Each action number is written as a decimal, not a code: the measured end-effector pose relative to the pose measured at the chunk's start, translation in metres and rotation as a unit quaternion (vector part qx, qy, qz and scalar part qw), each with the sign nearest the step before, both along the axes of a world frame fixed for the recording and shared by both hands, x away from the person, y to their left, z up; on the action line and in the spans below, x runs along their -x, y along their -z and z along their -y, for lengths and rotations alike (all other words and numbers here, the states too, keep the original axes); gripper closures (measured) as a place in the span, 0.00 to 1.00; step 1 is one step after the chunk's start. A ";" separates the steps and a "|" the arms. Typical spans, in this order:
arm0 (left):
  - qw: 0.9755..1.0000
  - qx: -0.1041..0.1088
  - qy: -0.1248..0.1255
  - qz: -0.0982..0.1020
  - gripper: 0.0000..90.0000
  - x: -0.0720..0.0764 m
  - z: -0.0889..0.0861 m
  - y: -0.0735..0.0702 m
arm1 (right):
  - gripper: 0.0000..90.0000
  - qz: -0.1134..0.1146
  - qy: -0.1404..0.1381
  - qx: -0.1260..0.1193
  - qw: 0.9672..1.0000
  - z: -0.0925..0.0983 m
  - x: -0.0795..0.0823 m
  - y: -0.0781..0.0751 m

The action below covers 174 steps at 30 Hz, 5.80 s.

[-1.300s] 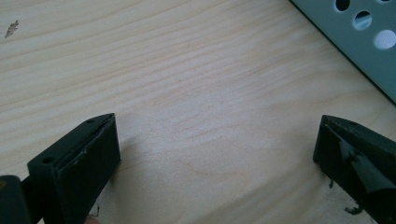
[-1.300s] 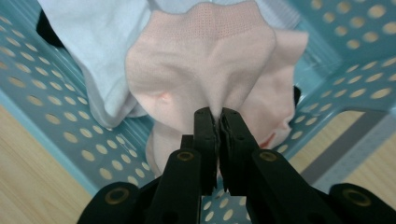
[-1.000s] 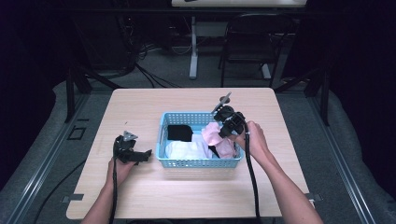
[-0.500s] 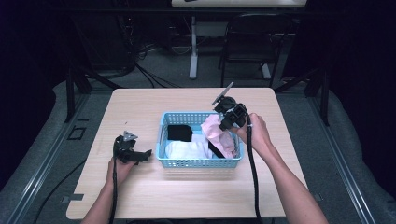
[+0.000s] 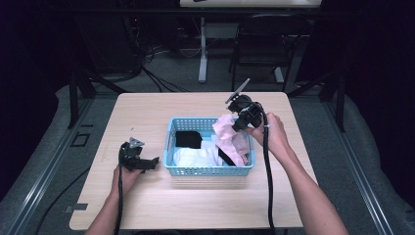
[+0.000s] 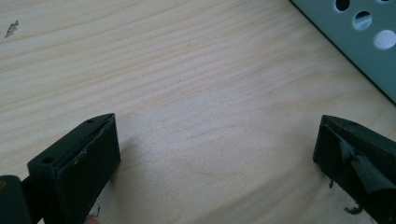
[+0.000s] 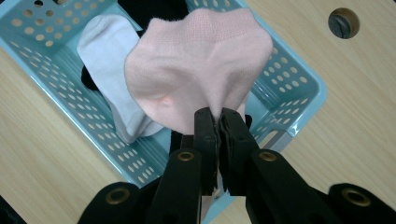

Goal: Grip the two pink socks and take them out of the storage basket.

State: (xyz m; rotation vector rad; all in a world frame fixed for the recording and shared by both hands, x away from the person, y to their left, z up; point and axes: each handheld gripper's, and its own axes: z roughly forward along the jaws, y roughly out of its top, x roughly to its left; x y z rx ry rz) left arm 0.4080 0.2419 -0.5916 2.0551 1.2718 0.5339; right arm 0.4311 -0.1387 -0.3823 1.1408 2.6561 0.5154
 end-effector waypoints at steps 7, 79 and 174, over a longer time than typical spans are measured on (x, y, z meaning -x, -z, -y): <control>1.000 -0.001 0.000 0.000 0.01 0.000 0.000 0.000 | 0.96 0.010 0.004 -0.008 1.000 0.008 0.001 -0.016; 1.000 0.001 -0.004 0.001 0.01 0.000 0.001 0.000 | 0.96 -0.065 0.183 -0.010 0.981 0.184 0.003 0.110; 1.000 0.000 0.007 0.001 0.01 0.000 0.002 0.000 | 0.06 -0.064 -0.026 -0.006 0.998 -0.025 -0.023 0.081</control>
